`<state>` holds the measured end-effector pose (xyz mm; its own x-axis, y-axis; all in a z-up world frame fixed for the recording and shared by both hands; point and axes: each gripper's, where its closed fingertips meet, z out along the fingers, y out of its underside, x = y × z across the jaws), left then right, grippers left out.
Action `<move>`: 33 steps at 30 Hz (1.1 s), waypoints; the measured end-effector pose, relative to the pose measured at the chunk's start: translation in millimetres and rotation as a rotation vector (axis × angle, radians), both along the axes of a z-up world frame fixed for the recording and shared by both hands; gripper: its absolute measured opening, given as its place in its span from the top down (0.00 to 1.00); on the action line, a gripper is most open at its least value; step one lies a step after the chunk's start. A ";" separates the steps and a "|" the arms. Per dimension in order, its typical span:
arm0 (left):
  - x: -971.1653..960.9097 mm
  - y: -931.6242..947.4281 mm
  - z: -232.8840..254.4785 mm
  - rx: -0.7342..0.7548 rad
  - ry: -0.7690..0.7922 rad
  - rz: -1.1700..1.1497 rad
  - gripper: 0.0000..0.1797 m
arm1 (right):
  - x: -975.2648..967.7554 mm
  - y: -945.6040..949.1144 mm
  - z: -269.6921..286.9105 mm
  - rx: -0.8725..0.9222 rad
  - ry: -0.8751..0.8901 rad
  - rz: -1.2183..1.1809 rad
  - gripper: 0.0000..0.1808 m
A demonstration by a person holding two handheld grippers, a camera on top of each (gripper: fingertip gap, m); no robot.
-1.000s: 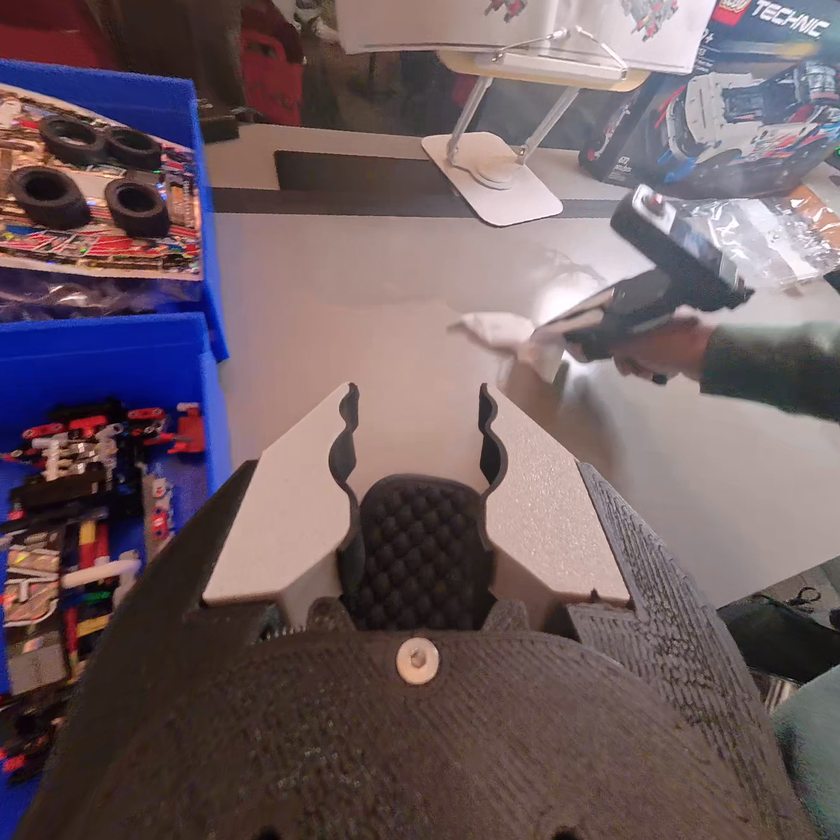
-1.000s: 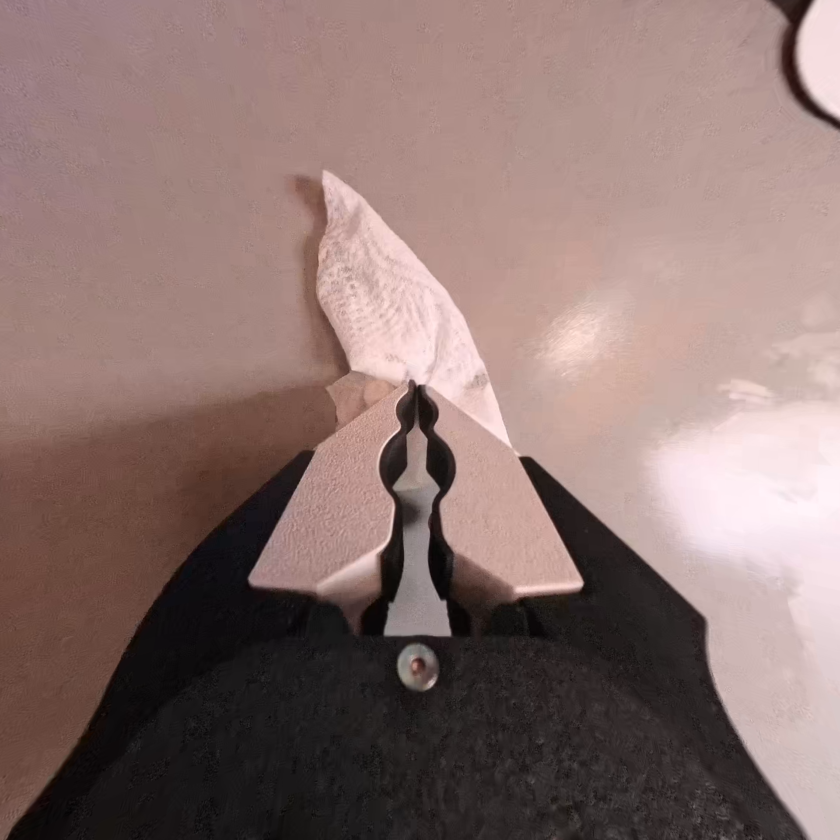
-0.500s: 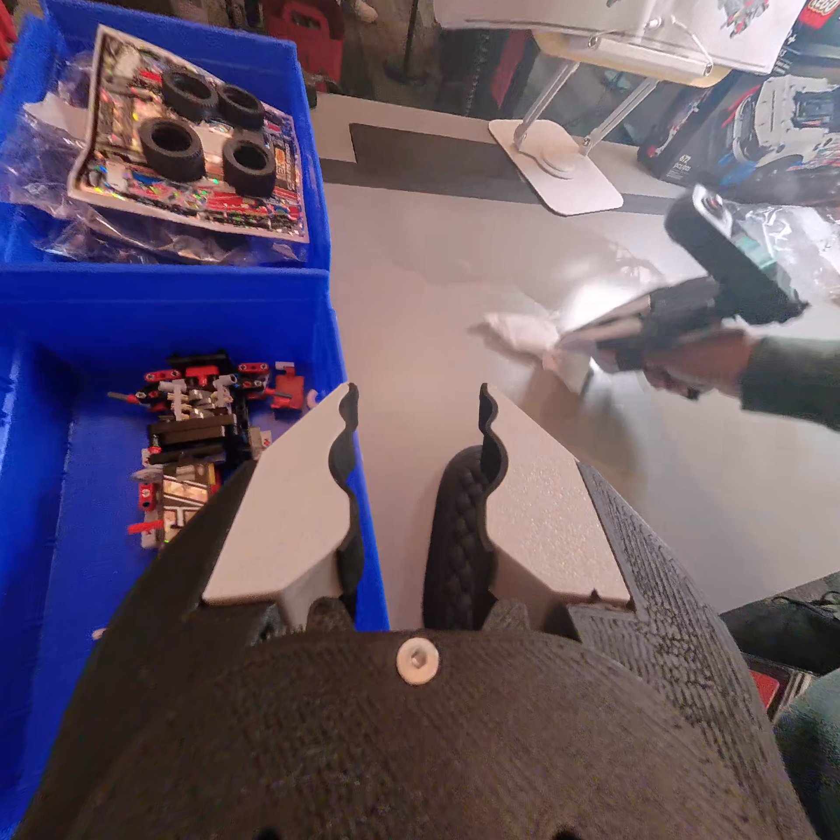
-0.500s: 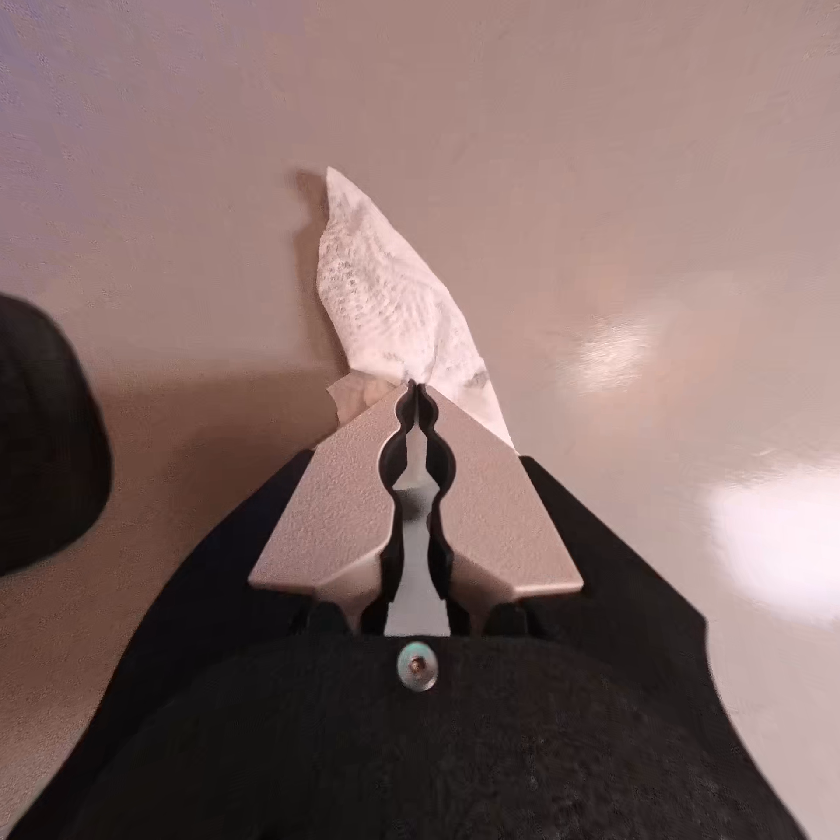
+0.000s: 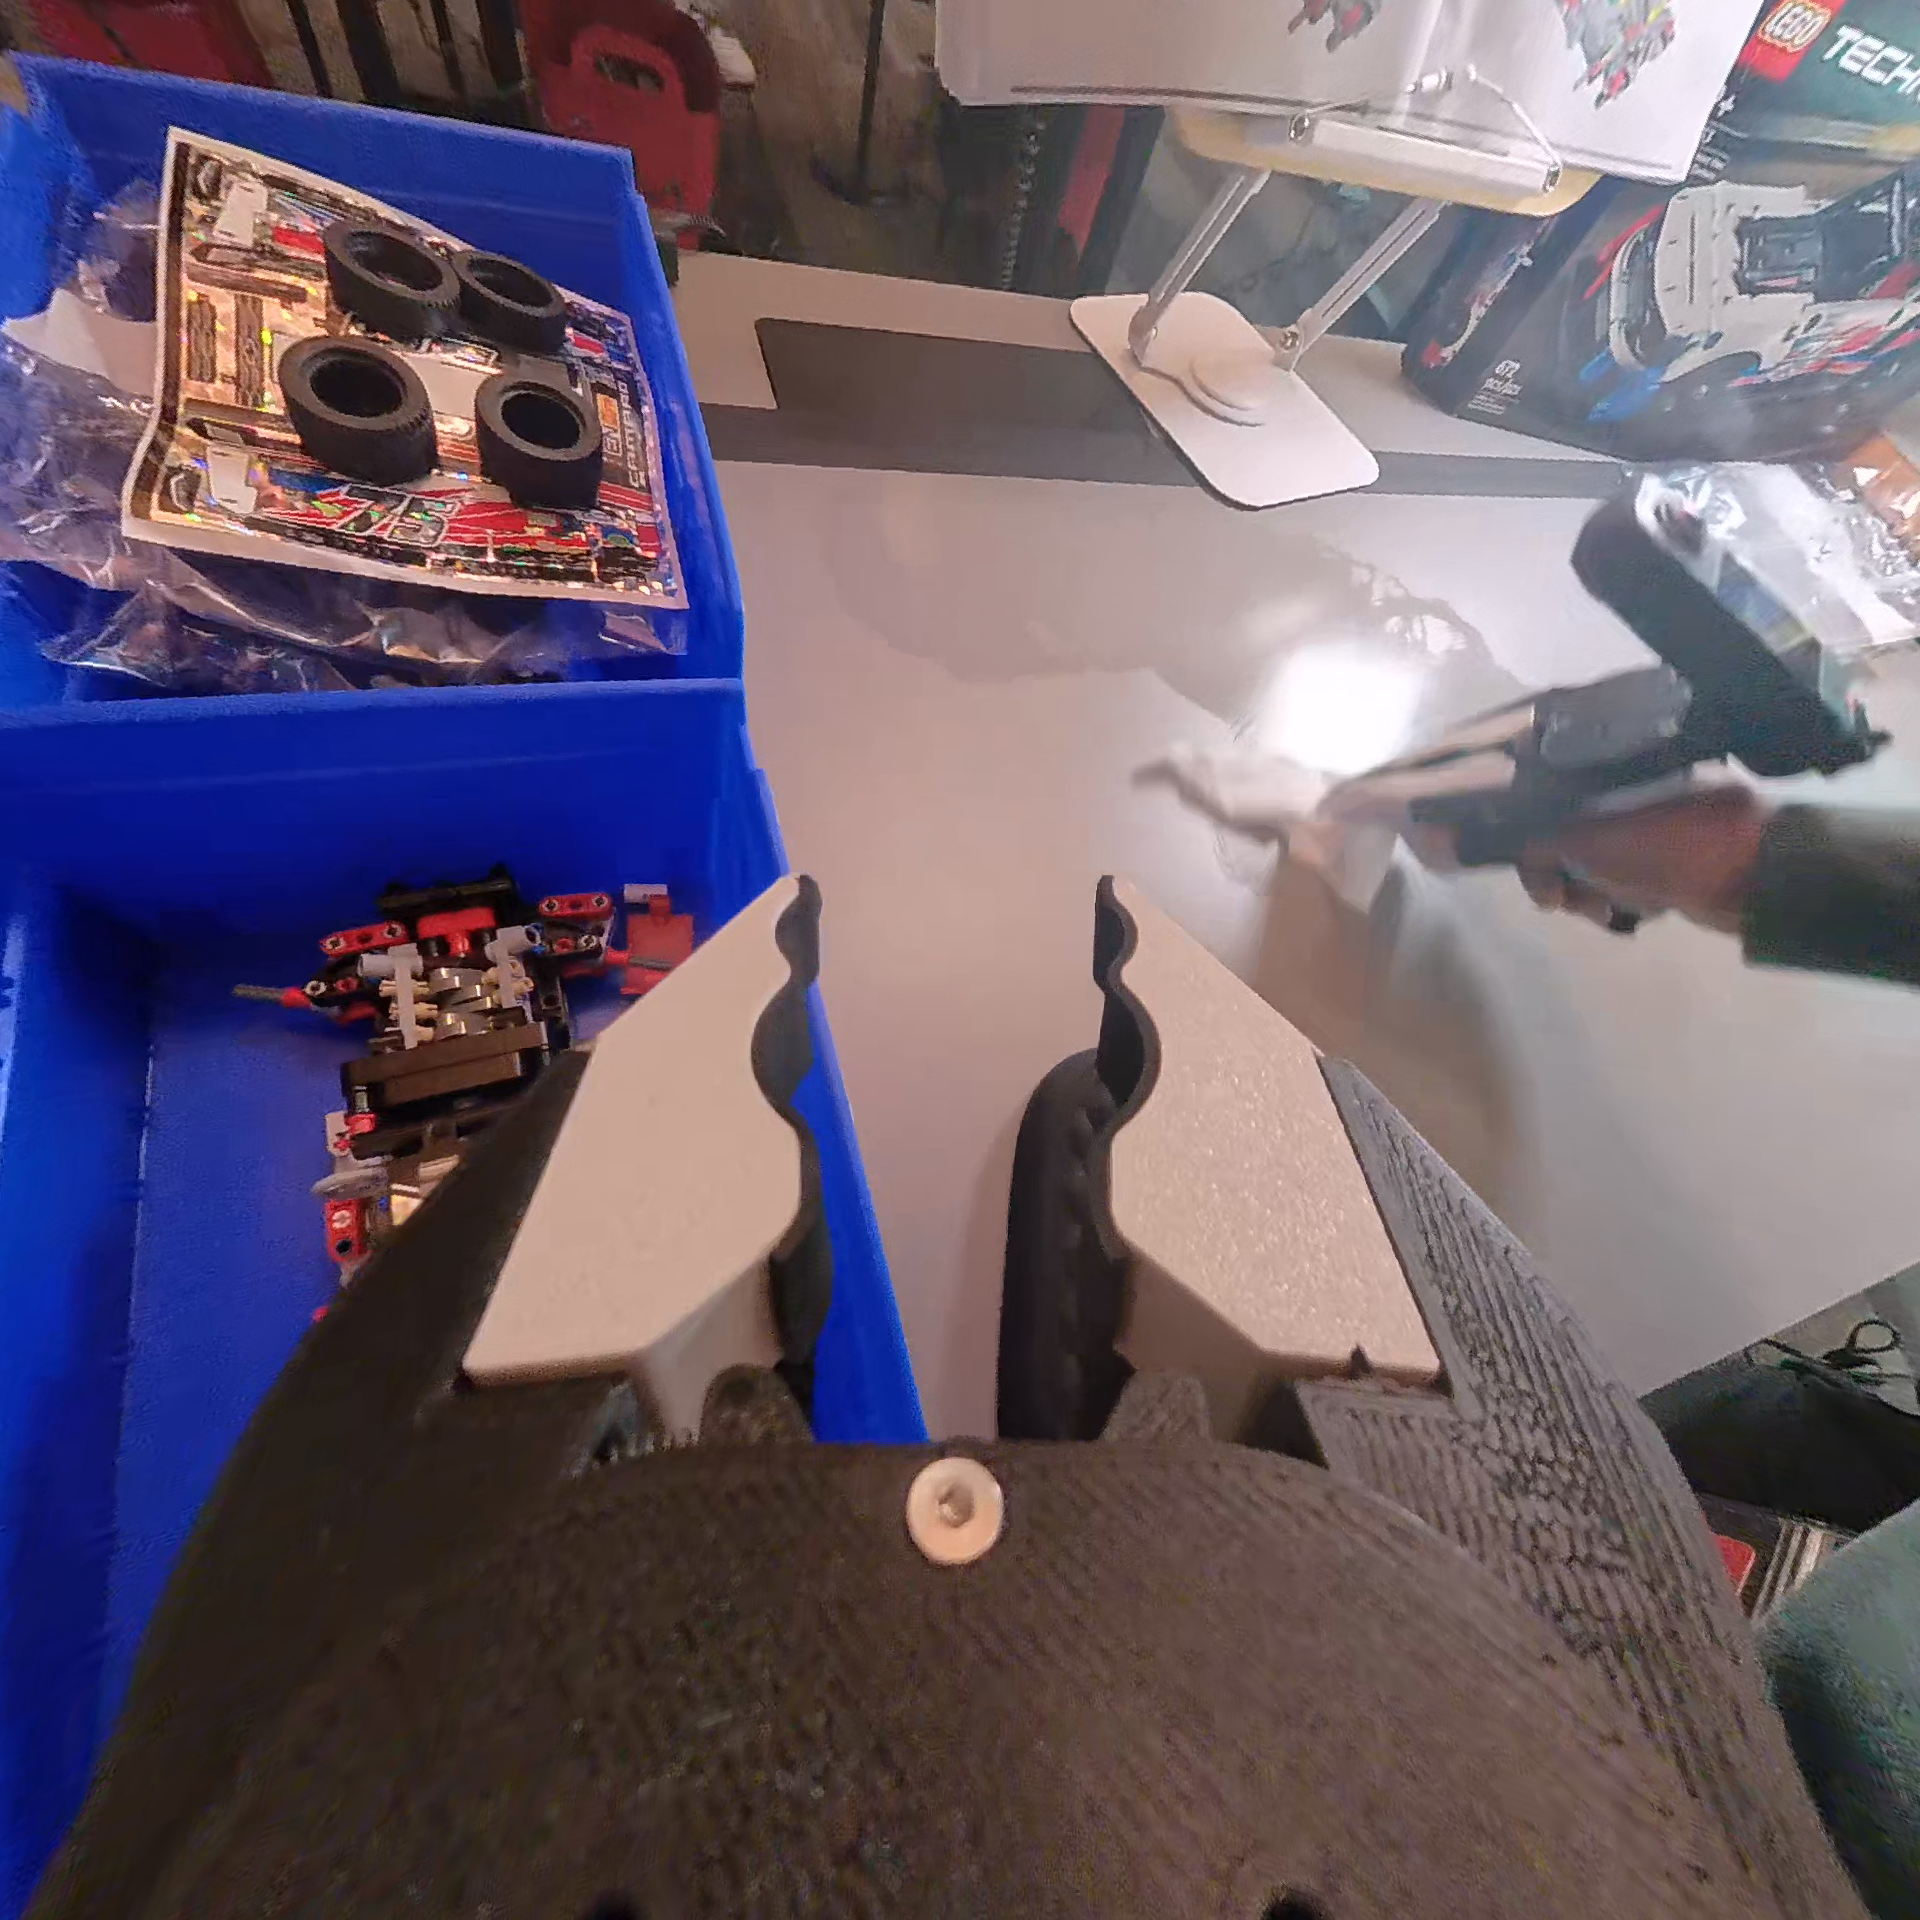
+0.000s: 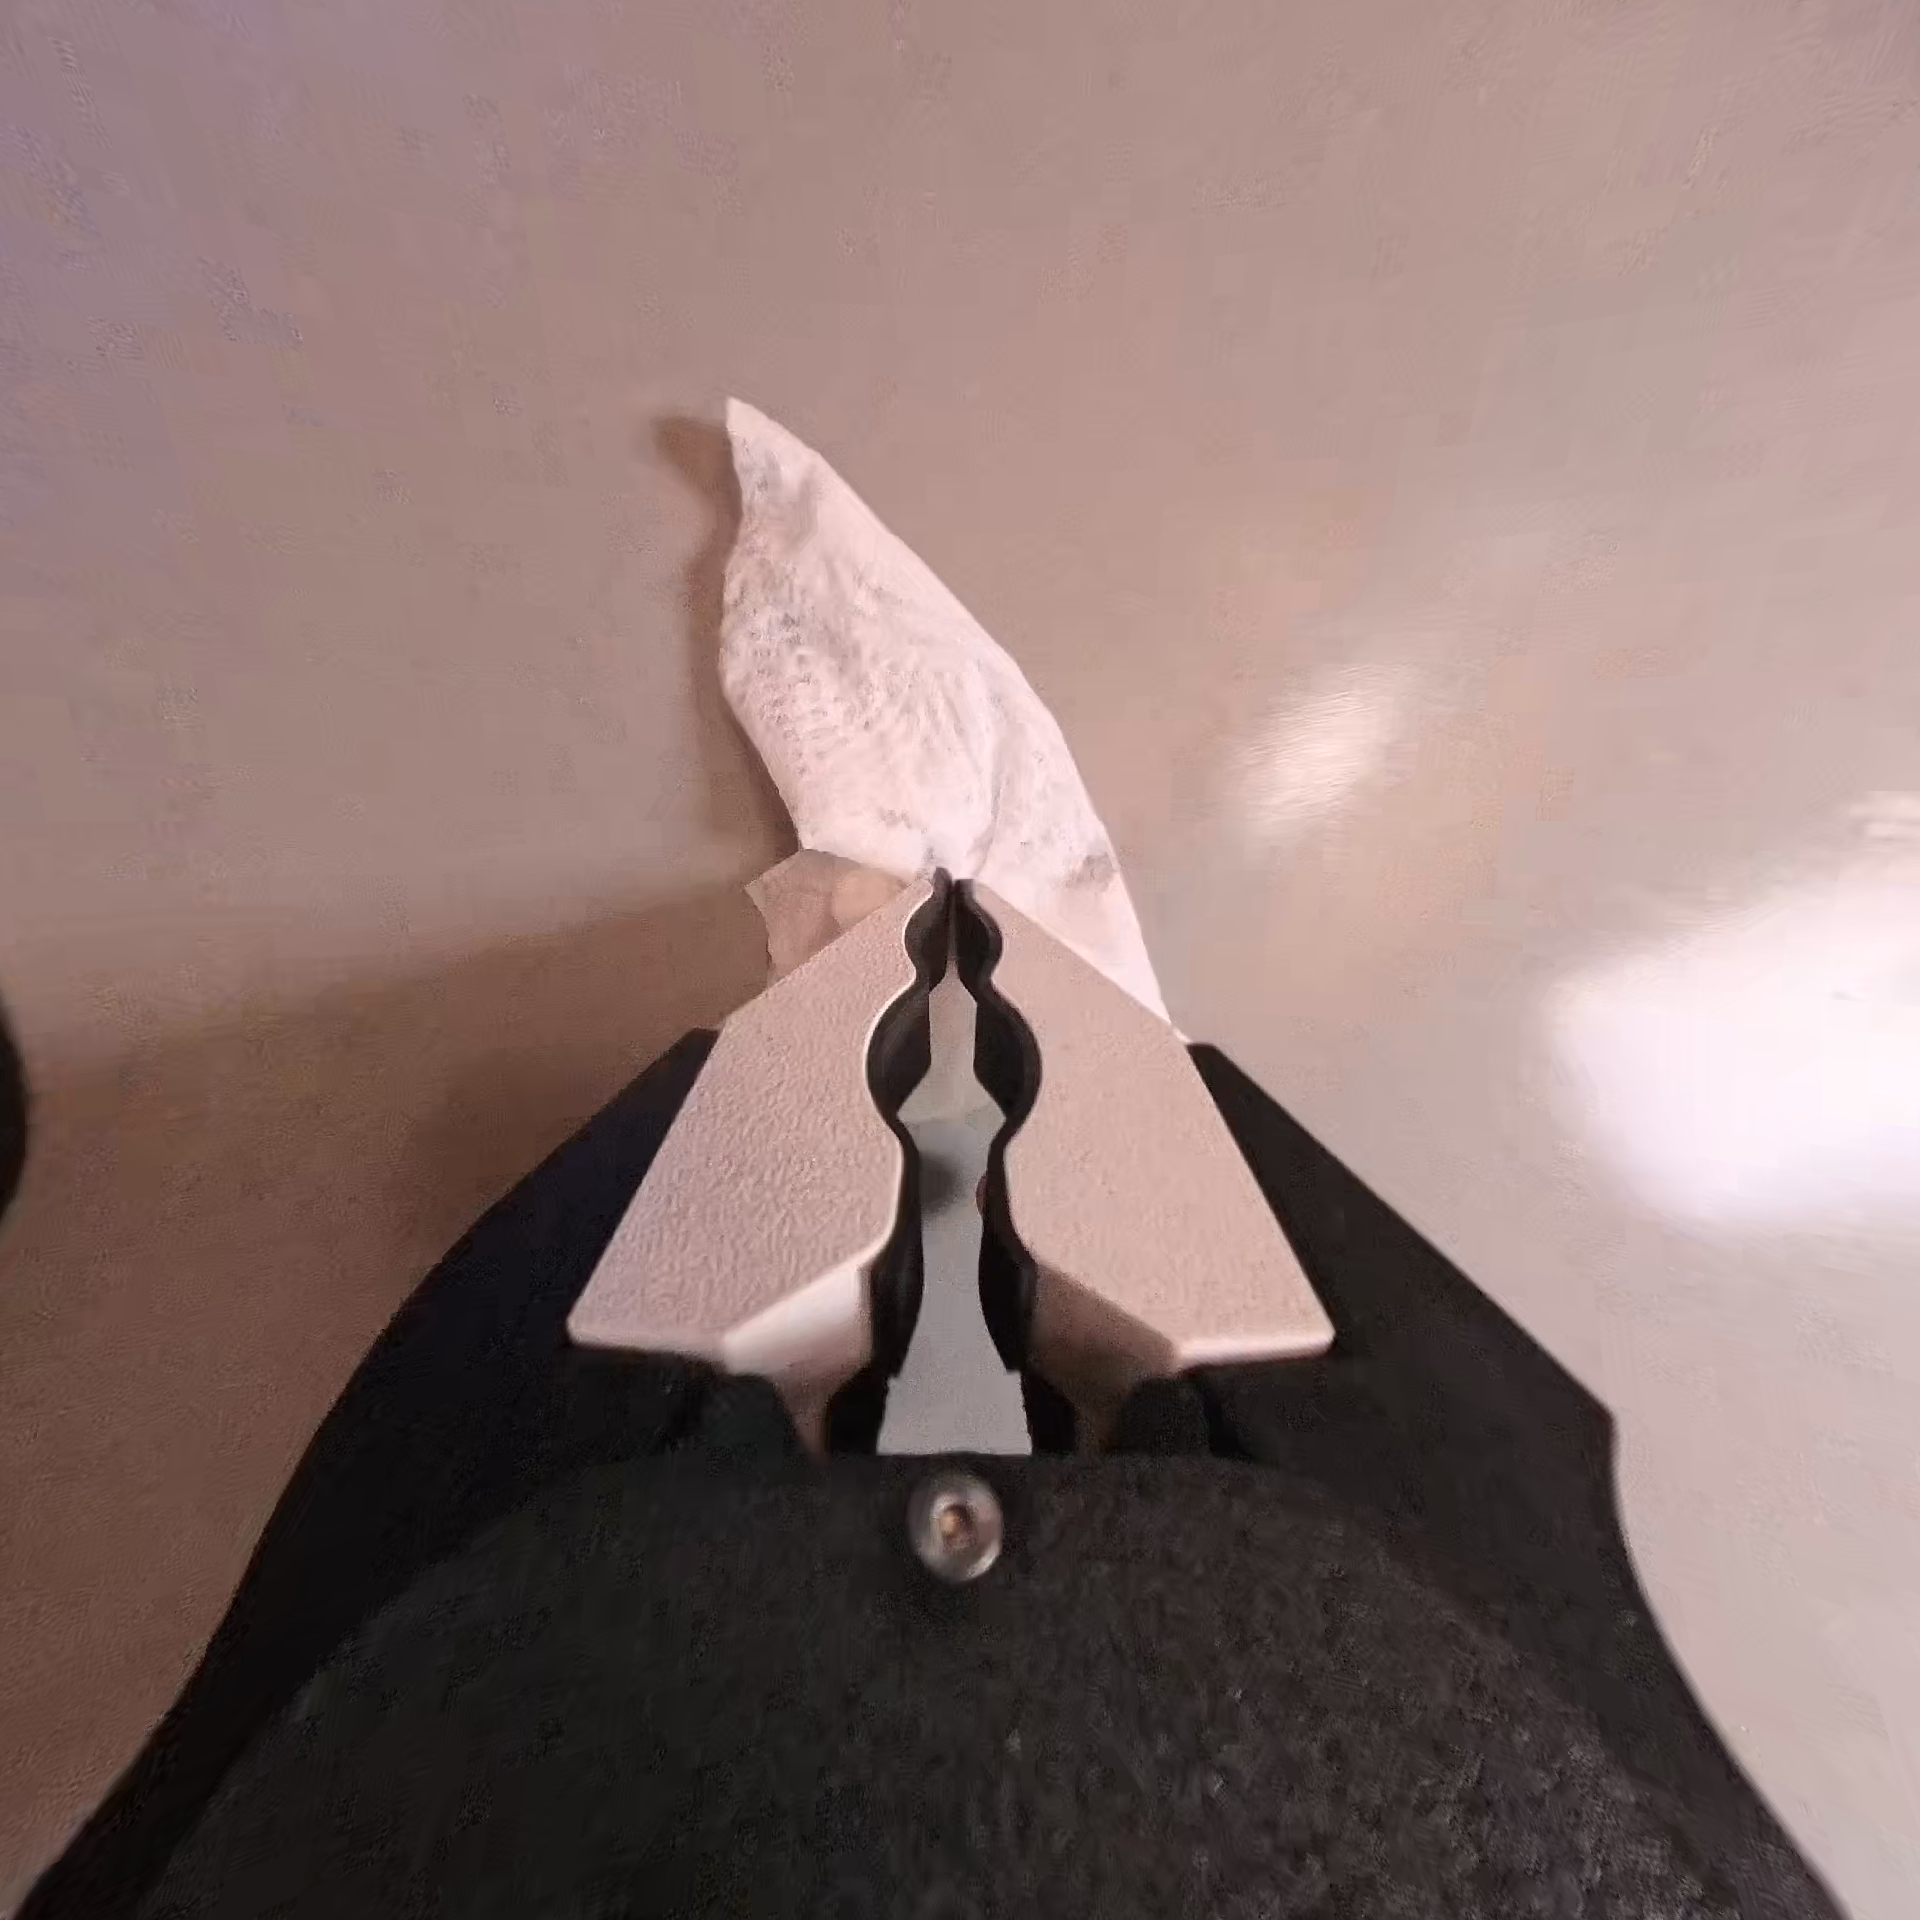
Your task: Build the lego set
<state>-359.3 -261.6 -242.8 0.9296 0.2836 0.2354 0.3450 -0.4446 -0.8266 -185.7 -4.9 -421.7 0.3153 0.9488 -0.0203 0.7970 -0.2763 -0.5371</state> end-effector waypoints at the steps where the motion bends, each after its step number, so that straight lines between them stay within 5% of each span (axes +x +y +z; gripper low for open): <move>1: 1.9 0.3 -2.9 -0.005 0.002 -0.010 0.71 | -6.6 22.5 -0.3 -0.007 0.011 -0.040 1.00; 9: 5.5 17.8 8.2 0.020 0.014 -0.016 0.71 | -89.9 -70.5 2.2 0.010 0.041 0.303 1.00; 15: 7.2 9.0 3.0 0.001 0.023 -0.011 0.71 | -147.8 22.5 0.2 -0.018 0.059 0.113 1.00; 22: -0.9 6.5 11.7 0.023 0.025 0.032 0.71 | -155.9 -106.9 0.3 -0.020 0.039 0.487 1.00; 28: -11.7 -5.1 8.2 0.024 0.018 0.071 0.71 | -182.0 -5.8 -0.6 -0.053 0.031 0.186 1.00; 33: -15.2 -9.4 15.8 0.024 0.033 0.071 0.71 | -168.0 -103.0 0.6 0.032 0.048 0.480 1.00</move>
